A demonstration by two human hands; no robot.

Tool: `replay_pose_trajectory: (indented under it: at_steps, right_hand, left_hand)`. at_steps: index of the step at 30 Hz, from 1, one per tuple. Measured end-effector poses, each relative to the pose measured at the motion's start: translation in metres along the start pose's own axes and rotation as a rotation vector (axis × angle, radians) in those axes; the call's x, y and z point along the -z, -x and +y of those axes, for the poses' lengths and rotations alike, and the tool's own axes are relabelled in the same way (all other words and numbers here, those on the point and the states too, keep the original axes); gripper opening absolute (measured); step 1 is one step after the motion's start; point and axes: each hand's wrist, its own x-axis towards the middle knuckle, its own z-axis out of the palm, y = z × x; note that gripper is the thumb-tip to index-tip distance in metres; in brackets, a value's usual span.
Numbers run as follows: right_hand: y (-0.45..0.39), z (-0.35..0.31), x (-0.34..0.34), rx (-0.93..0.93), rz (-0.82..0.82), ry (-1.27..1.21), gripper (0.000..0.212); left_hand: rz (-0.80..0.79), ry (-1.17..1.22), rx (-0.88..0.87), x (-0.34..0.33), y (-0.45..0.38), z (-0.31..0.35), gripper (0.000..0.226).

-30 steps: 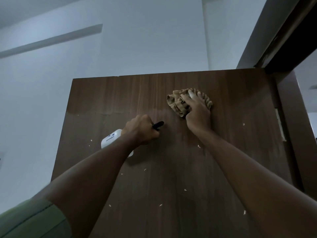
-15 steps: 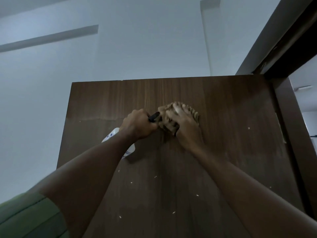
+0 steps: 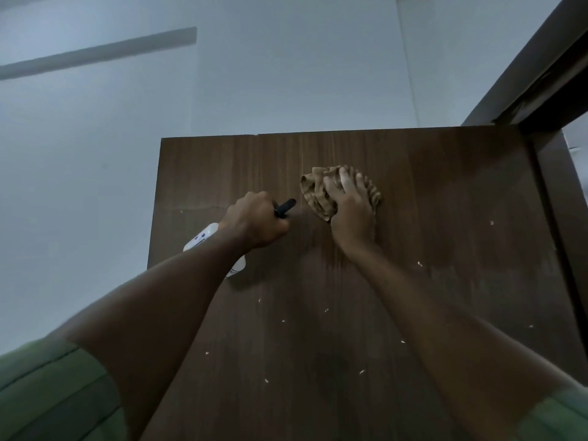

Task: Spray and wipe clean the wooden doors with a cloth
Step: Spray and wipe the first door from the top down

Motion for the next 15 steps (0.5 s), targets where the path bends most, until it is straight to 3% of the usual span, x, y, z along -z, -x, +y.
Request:
replay_pose_trajectory:
  at_steps: [1, 3, 5, 7, 9, 12, 14, 15]
  right_hand:
    - [0.010, -0.009, -0.006, -0.025, 0.037, 0.002, 0.058]
    - [0.060, -0.024, -0.026, 0.095, 0.077, 0.083, 0.052]
    - [0.116, -0.033, -0.038, 0.281, 0.028, 0.124, 0.049]
    - [0.113, -0.027, -0.036, 0.388, -0.028, 0.107, 0.049]
    - [0.066, -0.025, -0.029, 0.353, -0.046, 0.091, 0.053]
    - [0.002, -0.037, -0.025, 0.098, -0.004, 0.067, 0.059]
    - [0.015, -0.054, -0.034, 0.008, 0.045, 0.040, 0.057]
    - [0.037, -0.061, -0.041, 0.053, 0.071, 0.046, 0.055]
  left_hand:
    - [0.011, -0.002, 0.003, 0.002, 0.002, -0.005, 0.036]
    - [0.026, 0.013, 0.009, 0.005, 0.008, -0.016, 0.036]
    - [-0.026, 0.047, -0.005, 0.006, 0.013, -0.028, 0.034]
    - [-0.059, 0.049, -0.009, 0.005, 0.016, -0.038, 0.031]
    - [-0.055, 0.031, 0.000, 0.003, 0.017, -0.044, 0.032]
    - [-0.058, 0.038, 0.015, 0.003, 0.019, -0.055, 0.029]
    - [-0.057, 0.053, 0.018, 0.004, 0.022, -0.062, 0.030]
    - [-0.048, 0.061, 0.018, 0.006, 0.023, -0.067, 0.032]
